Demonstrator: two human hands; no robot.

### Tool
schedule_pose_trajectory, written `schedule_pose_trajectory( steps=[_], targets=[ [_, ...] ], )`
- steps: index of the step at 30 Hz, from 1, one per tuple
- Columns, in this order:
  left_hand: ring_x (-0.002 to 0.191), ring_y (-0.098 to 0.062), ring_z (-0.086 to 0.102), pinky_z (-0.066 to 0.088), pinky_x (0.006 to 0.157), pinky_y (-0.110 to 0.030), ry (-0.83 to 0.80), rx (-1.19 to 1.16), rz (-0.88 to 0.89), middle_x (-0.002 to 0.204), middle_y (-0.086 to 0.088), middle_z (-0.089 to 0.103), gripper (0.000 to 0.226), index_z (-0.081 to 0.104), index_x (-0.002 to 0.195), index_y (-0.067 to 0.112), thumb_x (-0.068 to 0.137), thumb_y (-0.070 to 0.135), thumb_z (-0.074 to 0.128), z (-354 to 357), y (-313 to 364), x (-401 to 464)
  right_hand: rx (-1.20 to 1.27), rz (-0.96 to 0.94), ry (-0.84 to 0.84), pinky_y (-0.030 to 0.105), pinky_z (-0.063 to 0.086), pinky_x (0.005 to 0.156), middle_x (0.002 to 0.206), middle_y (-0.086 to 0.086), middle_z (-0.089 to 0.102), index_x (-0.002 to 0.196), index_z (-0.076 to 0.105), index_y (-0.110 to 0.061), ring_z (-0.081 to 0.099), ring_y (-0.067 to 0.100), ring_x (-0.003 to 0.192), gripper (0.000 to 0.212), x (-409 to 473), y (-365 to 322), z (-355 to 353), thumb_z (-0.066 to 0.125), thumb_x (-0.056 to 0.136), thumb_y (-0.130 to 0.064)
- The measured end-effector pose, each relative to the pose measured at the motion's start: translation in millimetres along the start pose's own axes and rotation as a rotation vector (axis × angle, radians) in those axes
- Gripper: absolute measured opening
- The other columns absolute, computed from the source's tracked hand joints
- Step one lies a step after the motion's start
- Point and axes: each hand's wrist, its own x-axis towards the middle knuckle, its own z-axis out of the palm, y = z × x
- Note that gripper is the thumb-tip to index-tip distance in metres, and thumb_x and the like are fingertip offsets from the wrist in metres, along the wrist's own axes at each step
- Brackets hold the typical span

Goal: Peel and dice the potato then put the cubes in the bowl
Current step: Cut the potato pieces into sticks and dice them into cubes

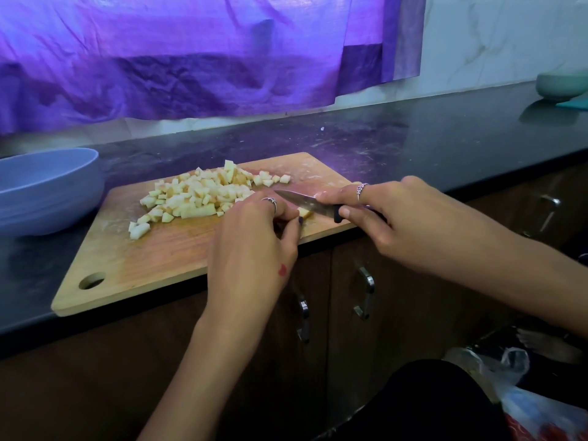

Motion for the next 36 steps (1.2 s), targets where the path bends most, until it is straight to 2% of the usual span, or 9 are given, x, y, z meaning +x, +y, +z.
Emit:
schedule_pose_trajectory(
  steps=[7, 11, 18, 23, 26, 29, 31, 33, 36],
  targets=[
    [0.085, -0.011, 0.057, 0.051, 0.076, -0.034, -0.005, 0.022, 0.024, 0.086, 0.011, 0.058, 0.007, 0.072, 0.087, 0.023, 0.088, 0.023, 0.066, 0.6, -0.6, 0.1, -0.068, 0.034, 0.039, 0.030, 0.036, 0.061, 0.065, -0.008, 0.039, 0.130, 0.043, -0.057, 0.031, 0.013, 0.052, 0.036, -2.8, -7.4, 0.9, 0.037, 0.098, -0.042],
    [0.085, -0.007, 0.054, 0.046, 0.071, -0.026, -0.023, 0.029, -0.001, 0.086, 0.015, 0.053, 0.007, 0.072, 0.091, 0.026, 0.088, 0.025, 0.065, 0.7, -2.5, -0.1, -0.198, 0.051, -0.008, 0.032, 0.036, 0.058, 0.066, -0.008, 0.030, 0.136, 0.030, -0.059, 0.027, 0.010, 0.053, 0.039, -2.3, -18.1, -2.0, 0.029, 0.100, -0.044],
    [0.085, -0.012, 0.058, 0.053, 0.076, -0.039, 0.003, 0.003, -0.008, 0.088, 0.010, 0.061, 0.008, 0.074, 0.087, 0.026, 0.087, 0.023, 0.066, 2.4, -1.5, 0.4, -0.359, 0.026, -0.017, 0.032, 0.027, 0.054, 0.068, -0.009, 0.022, 0.135, 0.026, -0.059, 0.018, 0.009, 0.055, 0.041, 4.6, -23.7, 0.0, 0.034, 0.102, -0.037],
    [0.090, -0.014, 0.060, 0.053, 0.080, -0.039, 0.011, 0.000, -0.027, 0.095, 0.007, 0.066, 0.012, 0.074, 0.095, 0.024, 0.086, 0.021, 0.067, 3.1, -1.4, 0.6, -0.406, 0.000, -0.014, 0.033, 0.031, 0.057, 0.068, -0.009, 0.022, 0.130, 0.036, -0.050, 0.031, 0.017, 0.061, 0.036, 4.8, -25.2, -3.1, 0.041, 0.100, -0.029],
    [0.089, -0.014, 0.062, 0.053, 0.080, -0.038, -0.009, -0.002, -0.043, 0.095, 0.006, 0.069, 0.013, 0.075, 0.096, 0.024, 0.087, 0.021, 0.066, 2.5, -0.3, 2.4, -0.303, 0.018, -0.090, 0.033, 0.036, 0.066, 0.070, -0.008, 0.026, 0.135, 0.039, -0.049, 0.043, 0.022, 0.077, 0.037, 10.0, -25.1, -4.4, 0.039, 0.102, -0.032],
    [0.083, -0.014, 0.062, 0.053, 0.076, -0.038, -0.032, 0.028, -0.071, 0.089, 0.007, 0.069, 0.010, 0.075, 0.090, 0.025, 0.086, 0.024, 0.066, 2.4, 2.3, 5.5, -0.130, 0.054, -0.136, 0.035, 0.044, 0.076, 0.091, 0.004, 0.050, 0.133, 0.048, -0.042, 0.056, 0.030, 0.095, 0.034, 10.5, -18.5, -4.4, 0.039, 0.100, -0.035],
    [0.083, -0.014, 0.063, 0.053, 0.077, -0.038, -0.034, 0.020, -0.075, 0.089, 0.006, 0.070, 0.010, 0.075, 0.089, 0.023, 0.086, 0.023, 0.066, 1.9, 2.3, 5.8, -0.131, 0.044, -0.119, 0.037, 0.048, 0.077, 0.104, 0.008, 0.058, 0.131, 0.049, -0.041, 0.058, 0.032, 0.094, 0.033, 3.2, -15.3, -5.2, 0.039, 0.099, -0.037],
    [0.083, -0.013, 0.063, 0.053, 0.078, -0.035, -0.043, 0.008, -0.079, 0.089, 0.005, 0.070, 0.009, 0.075, 0.089, 0.021, 0.087, 0.022, 0.066, 0.7, 2.1, 6.1, -0.186, 0.037, -0.097, 0.037, 0.047, 0.073, 0.091, 0.002, 0.055, 0.132, 0.046, -0.045, 0.058, 0.030, 0.093, 0.034, -6.7, -15.2, -8.0, 0.036, 0.100, -0.038],
    [0.078, -0.013, 0.062, 0.050, 0.071, -0.030, -0.052, 0.007, -0.080, 0.078, 0.007, 0.065, 0.008, 0.073, 0.084, 0.021, 0.087, 0.023, 0.066, -1.4, 2.0, 6.0, -0.288, 0.018, -0.004, 0.033, 0.038, 0.065, 0.071, -0.006, 0.031, 0.135, 0.039, -0.052, 0.059, 0.029, 0.091, 0.037, -13.2, -15.5, -9.0, 0.034, 0.102, -0.037]
  ],
)
